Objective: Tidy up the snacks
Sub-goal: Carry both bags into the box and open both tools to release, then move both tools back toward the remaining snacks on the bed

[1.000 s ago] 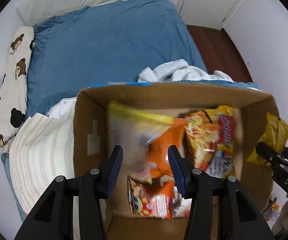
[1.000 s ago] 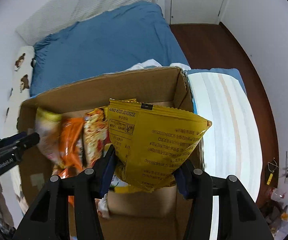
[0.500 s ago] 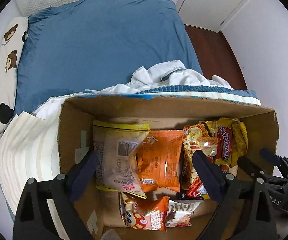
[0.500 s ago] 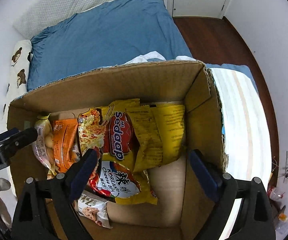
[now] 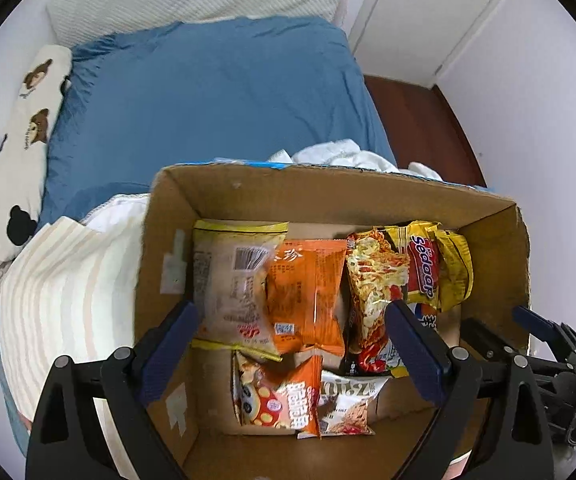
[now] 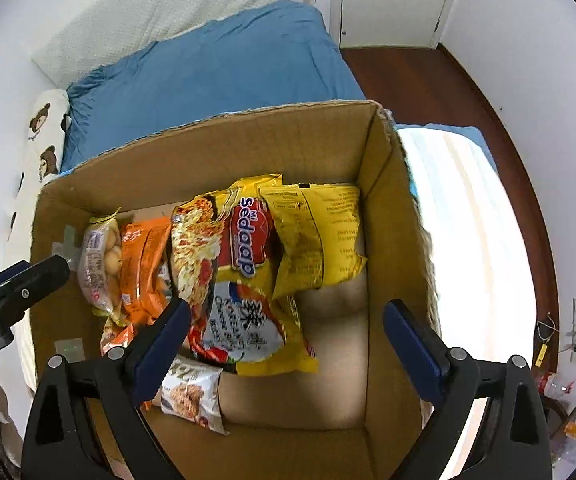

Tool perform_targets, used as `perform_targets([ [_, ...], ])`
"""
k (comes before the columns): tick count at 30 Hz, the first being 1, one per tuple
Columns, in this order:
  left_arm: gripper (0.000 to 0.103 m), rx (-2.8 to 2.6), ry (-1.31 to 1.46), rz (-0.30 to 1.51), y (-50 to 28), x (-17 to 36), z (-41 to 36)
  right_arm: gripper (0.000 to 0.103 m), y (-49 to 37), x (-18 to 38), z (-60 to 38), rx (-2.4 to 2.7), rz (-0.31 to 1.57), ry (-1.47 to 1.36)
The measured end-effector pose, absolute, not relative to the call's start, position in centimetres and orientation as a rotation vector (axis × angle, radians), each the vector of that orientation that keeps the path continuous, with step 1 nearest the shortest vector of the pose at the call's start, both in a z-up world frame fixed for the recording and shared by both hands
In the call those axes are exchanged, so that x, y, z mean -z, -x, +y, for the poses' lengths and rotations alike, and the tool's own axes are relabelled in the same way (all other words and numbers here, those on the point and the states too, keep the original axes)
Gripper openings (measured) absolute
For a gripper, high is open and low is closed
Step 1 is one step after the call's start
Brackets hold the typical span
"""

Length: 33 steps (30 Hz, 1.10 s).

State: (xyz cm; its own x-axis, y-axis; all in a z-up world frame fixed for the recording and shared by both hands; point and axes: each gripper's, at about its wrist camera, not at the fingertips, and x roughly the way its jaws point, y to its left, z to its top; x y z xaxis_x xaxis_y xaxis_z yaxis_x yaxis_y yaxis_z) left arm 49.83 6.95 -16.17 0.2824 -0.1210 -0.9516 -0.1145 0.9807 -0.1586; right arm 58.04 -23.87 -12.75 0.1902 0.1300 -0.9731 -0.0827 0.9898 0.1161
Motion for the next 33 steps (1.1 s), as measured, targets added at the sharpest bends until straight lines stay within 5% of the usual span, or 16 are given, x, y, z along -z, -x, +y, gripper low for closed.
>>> perform_targets([
  [19,0.096,-0.071,0.070,0.995,-35.4,10.7,6.0,0.099,-43.9,4.9,-24.3,-0.168,1.071,0.046],
  [33,0.096,-0.052,0.117,0.974,-26.4,9.6,6.0,0.099,-35.0,2.4,-26.1,-0.235,1.065,-0.081],
])
